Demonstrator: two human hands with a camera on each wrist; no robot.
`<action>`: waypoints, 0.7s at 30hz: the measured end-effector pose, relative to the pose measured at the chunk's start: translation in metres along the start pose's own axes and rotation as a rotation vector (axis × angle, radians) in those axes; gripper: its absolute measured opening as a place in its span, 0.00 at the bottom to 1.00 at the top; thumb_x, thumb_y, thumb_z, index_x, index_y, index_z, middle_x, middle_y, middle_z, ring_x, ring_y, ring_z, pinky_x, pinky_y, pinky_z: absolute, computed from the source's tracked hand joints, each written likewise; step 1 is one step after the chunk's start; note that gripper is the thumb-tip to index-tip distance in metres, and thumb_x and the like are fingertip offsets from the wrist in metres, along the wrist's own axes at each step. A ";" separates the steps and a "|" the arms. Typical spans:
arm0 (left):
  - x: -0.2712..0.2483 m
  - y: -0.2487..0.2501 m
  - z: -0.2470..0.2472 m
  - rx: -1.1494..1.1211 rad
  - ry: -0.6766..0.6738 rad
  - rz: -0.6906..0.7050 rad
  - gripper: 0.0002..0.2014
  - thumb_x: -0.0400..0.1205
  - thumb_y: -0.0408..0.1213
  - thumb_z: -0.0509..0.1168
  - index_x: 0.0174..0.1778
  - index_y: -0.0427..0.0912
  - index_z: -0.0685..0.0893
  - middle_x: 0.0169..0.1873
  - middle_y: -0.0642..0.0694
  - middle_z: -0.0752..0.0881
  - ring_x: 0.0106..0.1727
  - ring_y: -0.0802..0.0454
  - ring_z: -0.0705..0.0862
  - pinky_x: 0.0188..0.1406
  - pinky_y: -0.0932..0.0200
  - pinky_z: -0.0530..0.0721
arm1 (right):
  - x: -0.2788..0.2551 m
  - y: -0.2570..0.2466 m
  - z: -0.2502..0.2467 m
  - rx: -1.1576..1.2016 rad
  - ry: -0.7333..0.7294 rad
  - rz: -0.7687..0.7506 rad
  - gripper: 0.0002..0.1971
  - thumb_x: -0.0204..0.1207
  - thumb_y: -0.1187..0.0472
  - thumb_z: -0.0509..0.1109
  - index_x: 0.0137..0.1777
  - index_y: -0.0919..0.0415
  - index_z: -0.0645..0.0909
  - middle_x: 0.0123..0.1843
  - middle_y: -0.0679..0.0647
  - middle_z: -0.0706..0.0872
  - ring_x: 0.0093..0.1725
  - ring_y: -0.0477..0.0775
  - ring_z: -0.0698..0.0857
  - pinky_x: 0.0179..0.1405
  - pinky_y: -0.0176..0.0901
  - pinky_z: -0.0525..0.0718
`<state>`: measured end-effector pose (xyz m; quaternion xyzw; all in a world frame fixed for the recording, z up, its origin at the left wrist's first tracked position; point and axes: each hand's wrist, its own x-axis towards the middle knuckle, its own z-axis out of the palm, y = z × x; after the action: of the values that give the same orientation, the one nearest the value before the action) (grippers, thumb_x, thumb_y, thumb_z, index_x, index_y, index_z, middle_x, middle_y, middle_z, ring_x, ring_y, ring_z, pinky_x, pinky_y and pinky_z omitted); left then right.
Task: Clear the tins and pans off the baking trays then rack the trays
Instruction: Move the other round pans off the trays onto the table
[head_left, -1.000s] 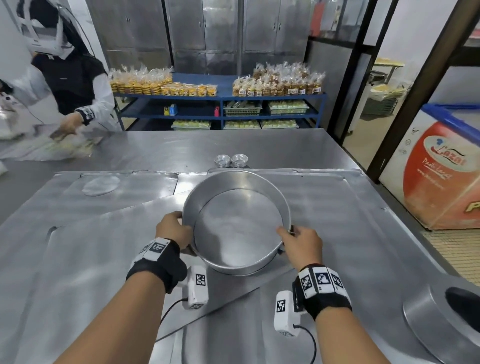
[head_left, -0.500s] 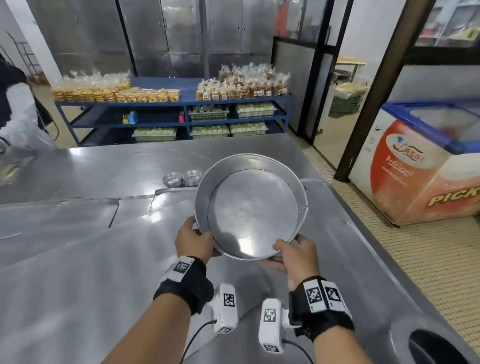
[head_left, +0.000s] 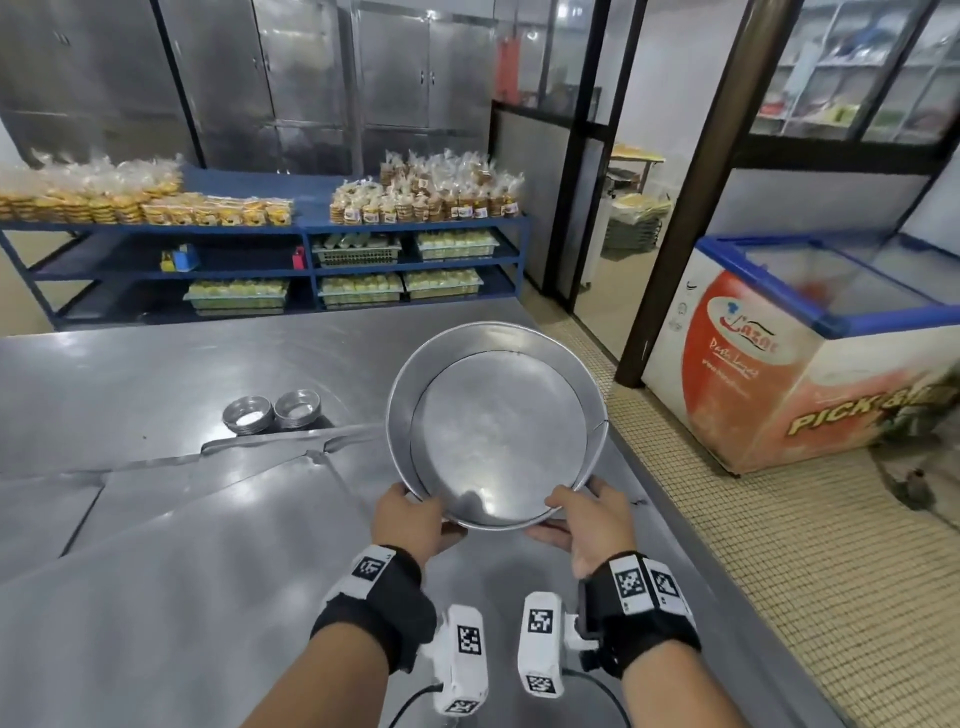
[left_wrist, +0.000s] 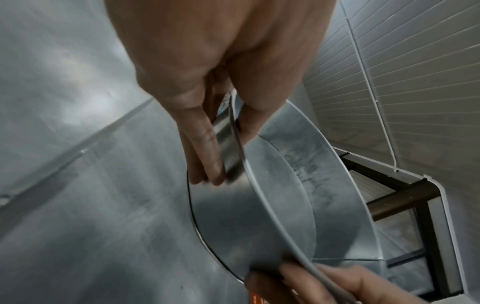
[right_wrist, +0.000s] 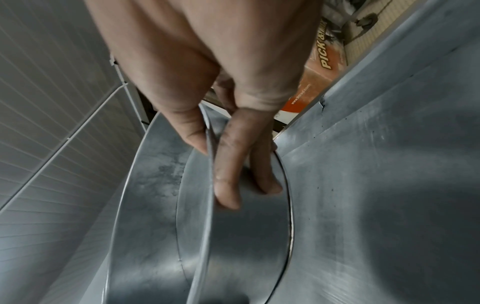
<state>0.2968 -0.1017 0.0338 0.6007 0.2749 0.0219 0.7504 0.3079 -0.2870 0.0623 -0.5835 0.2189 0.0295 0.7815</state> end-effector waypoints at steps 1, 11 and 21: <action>0.003 0.004 0.006 -0.034 -0.013 -0.015 0.14 0.76 0.17 0.70 0.57 0.29 0.82 0.49 0.28 0.89 0.43 0.31 0.92 0.29 0.53 0.91 | 0.007 -0.002 0.002 0.006 0.007 0.006 0.21 0.74 0.79 0.65 0.64 0.63 0.81 0.53 0.65 0.88 0.37 0.67 0.89 0.37 0.63 0.91; 0.086 0.035 0.084 -0.116 -0.125 0.044 0.17 0.76 0.14 0.67 0.61 0.24 0.81 0.54 0.27 0.88 0.50 0.27 0.91 0.33 0.49 0.92 | 0.109 -0.048 0.002 0.051 -0.008 -0.017 0.20 0.75 0.80 0.66 0.67 0.68 0.79 0.47 0.61 0.86 0.35 0.63 0.90 0.35 0.60 0.92; 0.217 0.035 0.178 -0.042 -0.095 0.086 0.13 0.66 0.21 0.76 0.44 0.33 0.84 0.47 0.32 0.90 0.49 0.35 0.91 0.56 0.35 0.90 | 0.279 -0.072 0.010 -0.006 -0.097 -0.012 0.09 0.76 0.80 0.66 0.50 0.68 0.81 0.53 0.69 0.88 0.40 0.67 0.90 0.31 0.56 0.92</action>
<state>0.5691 -0.1719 0.0048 0.5963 0.2124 0.0314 0.7735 0.5841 -0.3593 0.0241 -0.5851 0.1774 0.0538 0.7895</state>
